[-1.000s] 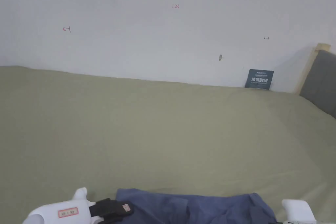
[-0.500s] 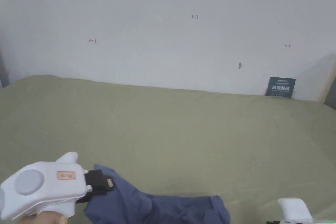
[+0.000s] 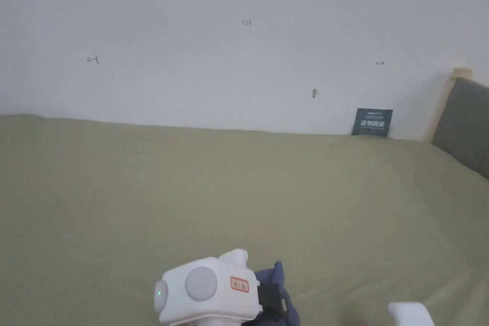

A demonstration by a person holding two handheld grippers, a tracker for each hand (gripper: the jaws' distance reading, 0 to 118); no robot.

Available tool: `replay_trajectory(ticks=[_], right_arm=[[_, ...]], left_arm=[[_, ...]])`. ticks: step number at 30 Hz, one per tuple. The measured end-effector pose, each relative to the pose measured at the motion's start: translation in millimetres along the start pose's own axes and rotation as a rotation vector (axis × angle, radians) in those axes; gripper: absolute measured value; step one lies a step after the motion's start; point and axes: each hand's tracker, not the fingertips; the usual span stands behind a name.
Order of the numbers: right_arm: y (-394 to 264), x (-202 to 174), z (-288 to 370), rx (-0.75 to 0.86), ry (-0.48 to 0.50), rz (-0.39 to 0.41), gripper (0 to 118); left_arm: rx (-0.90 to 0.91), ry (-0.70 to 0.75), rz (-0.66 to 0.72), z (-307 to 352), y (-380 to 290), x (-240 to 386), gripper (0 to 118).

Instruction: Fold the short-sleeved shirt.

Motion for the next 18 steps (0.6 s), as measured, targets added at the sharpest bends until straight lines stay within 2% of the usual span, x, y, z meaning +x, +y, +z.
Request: replay_trajectory(ticks=[1, 3, 4, 9, 11, 12, 13, 14, 15, 16, 18], right_arm=[[-1, 1, -1, -0.002, 0.001, -0.004, 7], [-2, 1, -3, -0.010, 0.000, -0.009, 7], [-2, 1, -3, -0.013, 0.001, -0.009, 7], [-1, -3, -2, 0.000, 0.022, -0.011, 7], [1, -5, 0, 0.009, 0.035, -0.009, 7], [2, -6, 0, 0.012, 0.038, -0.010, 7], [3, -7, 0, 0.015, 0.039, -0.009, 7], [4, -7, 0, 0.019, 0.039, -0.008, 7], [5, -7, 0, 0.023, 0.040, -0.011, 7], [6, -7, 0, 0.026, 0.040, -0.016, 7], [8, -8, 1, 0.036, 0.042, -0.027, 7]], left_arm=[[-0.014, -0.053, 0.008, -5, -3, -3, 50], [-0.022, -0.177, 0.057, -7, -9, -12, 102], [-0.012, -0.208, 0.085, -3, -12, -15, 108], [0.214, -0.213, 0.178, 33, -26, -44, 106], [0.263, -0.239, 0.213, 41, -36, -57, 101], [0.248, -0.280, 0.224, 39, -41, -59, 91], [0.237, -0.304, 0.232, 38, -46, -62, 76], [0.224, -0.301, 0.218, 33, -51, -62, 54], [0.196, -0.295, 0.197, 25, -55, -58, 24], [0.156, -0.265, 0.151, 15, -58, -52, 15], [0.080, -0.181, 0.061, -11, -67, -39, 15]])
